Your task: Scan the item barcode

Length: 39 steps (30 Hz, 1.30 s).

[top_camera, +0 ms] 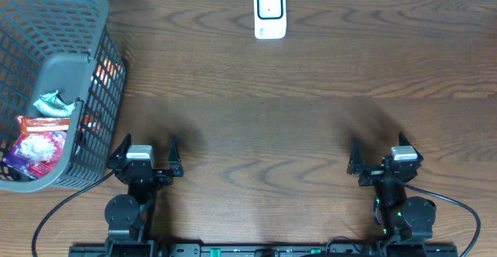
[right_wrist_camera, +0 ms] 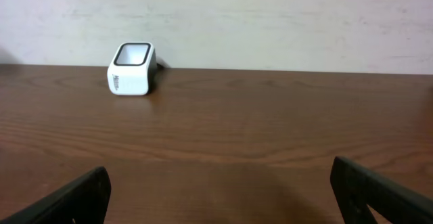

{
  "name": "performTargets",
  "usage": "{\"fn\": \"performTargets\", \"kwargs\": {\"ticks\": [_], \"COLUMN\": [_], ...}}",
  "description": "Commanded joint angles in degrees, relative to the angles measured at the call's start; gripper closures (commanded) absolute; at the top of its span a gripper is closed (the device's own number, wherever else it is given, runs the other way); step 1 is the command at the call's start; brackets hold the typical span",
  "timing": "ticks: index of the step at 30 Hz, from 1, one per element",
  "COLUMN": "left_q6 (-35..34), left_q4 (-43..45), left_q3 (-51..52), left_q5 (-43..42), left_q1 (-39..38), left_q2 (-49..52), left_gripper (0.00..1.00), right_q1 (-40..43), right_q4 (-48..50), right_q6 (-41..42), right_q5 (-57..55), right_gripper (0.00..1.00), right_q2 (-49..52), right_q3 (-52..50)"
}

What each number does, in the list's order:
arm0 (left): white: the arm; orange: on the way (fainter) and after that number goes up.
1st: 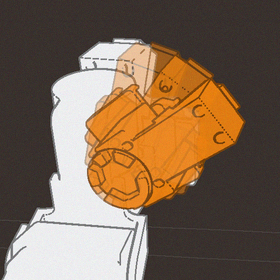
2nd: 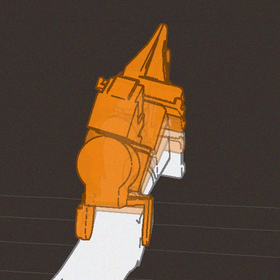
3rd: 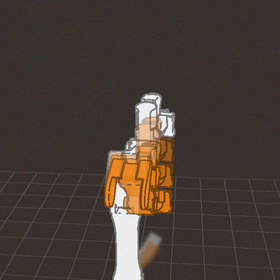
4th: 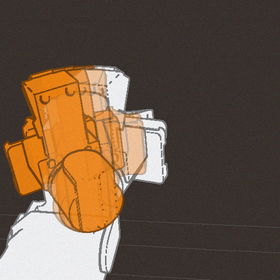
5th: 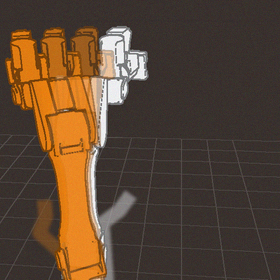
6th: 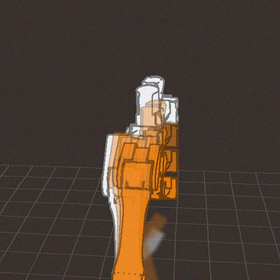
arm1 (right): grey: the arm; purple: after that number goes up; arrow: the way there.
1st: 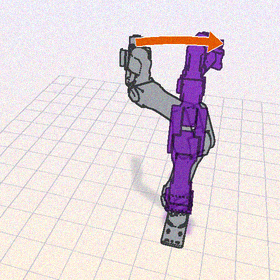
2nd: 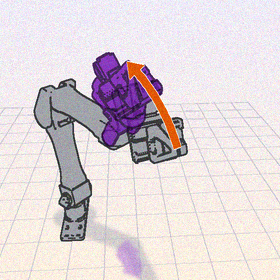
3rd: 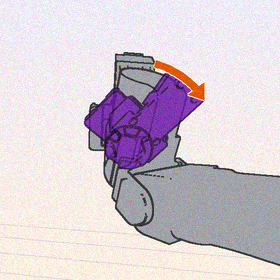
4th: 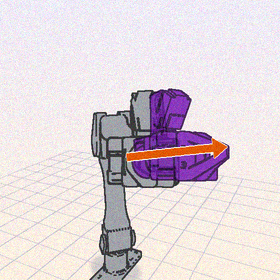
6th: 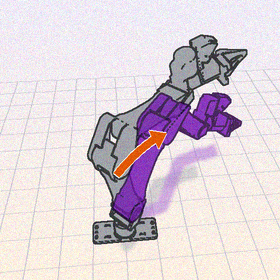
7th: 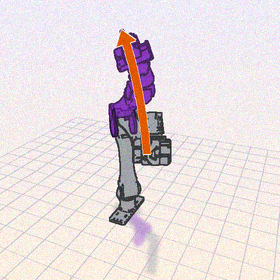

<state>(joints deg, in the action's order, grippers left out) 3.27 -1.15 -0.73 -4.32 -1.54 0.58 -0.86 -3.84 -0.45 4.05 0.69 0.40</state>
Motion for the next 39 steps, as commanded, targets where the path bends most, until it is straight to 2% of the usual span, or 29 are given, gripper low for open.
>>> {"fn": "performTargets", "kwargs": {"ticks": [1,22,23,25,26,28,30,32,34,36,39], "left_q6": [0.8,0.9,-0.4,-10.2,-12.6,-16.8,-21.7,-26.1,-30.5,-32.1,-29.2], "left_q4": [-2.6,-1.3,-0.1,0.7,0.8,3.8,10.9,23.9,35.2,40.9,39.1], "left_q3": [0.5,0.5,0.5,0.5,0.5,0.5,0.5,0.4,-0.4,-3.1,-10.4], "left_q5": [-1.0,-1.0,-2.2,-14.1,-18.4,-25.6,-33.0,-36.1,-34.3,-29.0,-20.2], "left_q1": [0.2,0.2,0.2,0.1,0.1,0.1,0.1,0.1,0.1,0.1,0.2], "left_q2": [-0.3,-0.3,-0.3,-0.3,-0.3,-0.3,-0.3,-0.3,-0.3,-0.3,1.2], "left_gripper": [0.02,0.02,0.02,0.02,0.02,0.02,0.02,0.02,0.02,0.02,0.02], "right_q1": [0.4,0.4,0.4,0.4,0.4,0.4,0.4,0.4,0.4,0.4,0.4], "right_q4": [-0.2,-0.2,-0.2,-0.2,-0.2,-0.2,-0.2,-0.2,-0.2,-0.2,-0.2], "right_q6": [0.8,0.8,0.8,0.8,0.8,0.8,0.8,0.8,0.8,0.8,0.8], "right_q5": [-0.3,-0.3,-0.3,-0.3,-0.3,-0.3,-0.3,-0.3,-0.3,-0.3,-0.3], "right_gripper": [0.01,0.01,0.01,0.01,0.01,0.01,0.01,0.01,0.01,0.01,0.01], "right_q2": [-0.3,-0.3,-0.3,-0.3,-0.3,-0.3,-0.3,-0.3,-0.3,-0.3,-0.3], "right_q3": [-0.1,-0.1,-0.1,-0.1,-0.1,-0.1,-0.1,-0.1,-0.1,-0.1,-0.1]}}
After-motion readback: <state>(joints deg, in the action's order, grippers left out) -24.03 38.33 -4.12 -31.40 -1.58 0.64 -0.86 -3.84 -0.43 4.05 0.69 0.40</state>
